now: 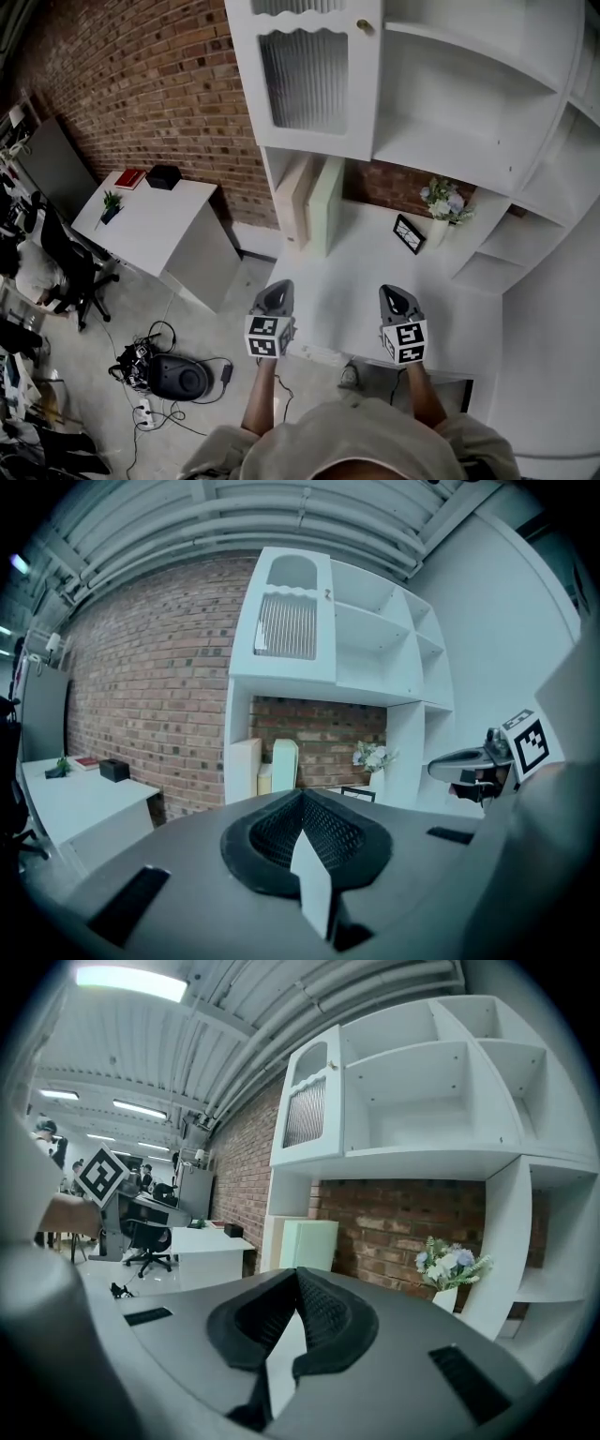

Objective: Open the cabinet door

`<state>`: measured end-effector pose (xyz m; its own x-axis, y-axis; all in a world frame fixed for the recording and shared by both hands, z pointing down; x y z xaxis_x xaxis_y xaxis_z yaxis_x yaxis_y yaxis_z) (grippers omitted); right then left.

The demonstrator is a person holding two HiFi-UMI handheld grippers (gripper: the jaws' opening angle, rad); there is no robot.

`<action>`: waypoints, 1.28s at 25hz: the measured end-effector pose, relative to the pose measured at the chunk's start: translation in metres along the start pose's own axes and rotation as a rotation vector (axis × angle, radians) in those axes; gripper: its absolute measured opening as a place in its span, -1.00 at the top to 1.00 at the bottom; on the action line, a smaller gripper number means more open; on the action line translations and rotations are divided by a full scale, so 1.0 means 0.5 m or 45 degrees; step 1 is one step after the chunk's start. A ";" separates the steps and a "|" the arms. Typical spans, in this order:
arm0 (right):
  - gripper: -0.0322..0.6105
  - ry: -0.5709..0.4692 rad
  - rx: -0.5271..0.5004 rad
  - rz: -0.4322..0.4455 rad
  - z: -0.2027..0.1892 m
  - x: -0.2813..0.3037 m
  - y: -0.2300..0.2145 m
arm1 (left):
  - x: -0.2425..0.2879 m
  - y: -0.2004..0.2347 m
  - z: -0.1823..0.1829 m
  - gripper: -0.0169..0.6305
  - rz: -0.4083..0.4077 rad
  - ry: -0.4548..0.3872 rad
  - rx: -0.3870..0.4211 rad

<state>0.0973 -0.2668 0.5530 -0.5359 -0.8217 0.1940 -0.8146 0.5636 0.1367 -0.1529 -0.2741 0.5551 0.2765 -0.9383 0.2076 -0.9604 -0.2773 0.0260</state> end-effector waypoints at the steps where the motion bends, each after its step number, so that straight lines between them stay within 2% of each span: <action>1: 0.86 -0.003 -0.001 0.007 0.002 0.012 -0.012 | 0.011 0.002 0.004 0.87 0.011 -0.001 0.002; 15: 0.86 -0.047 -0.012 0.131 0.033 0.140 -0.142 | 0.125 0.017 0.073 0.87 0.168 -0.025 -0.008; 26: 0.86 -0.072 -0.003 0.144 0.027 0.183 -0.200 | 0.191 -0.009 0.067 0.87 0.184 0.008 0.001; 32: 0.86 -0.103 0.006 0.105 0.069 0.217 -0.212 | 0.215 0.014 0.082 0.87 0.160 -0.002 0.007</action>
<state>0.1181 -0.4187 0.5263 -0.6169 -0.7770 0.1254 -0.7681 0.6291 0.1192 -0.1286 -0.3854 0.5376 0.1544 -0.9661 0.2071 -0.9873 -0.1590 -0.0056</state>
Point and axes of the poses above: the fingertips, and each gripper's own axes: x forward along the fingers, y to its left, z out of its top, the point moved 3 cm from there along -x, backward along the fingers, and after that the axes turned 6 degrees about z, right-handed, at the moved point
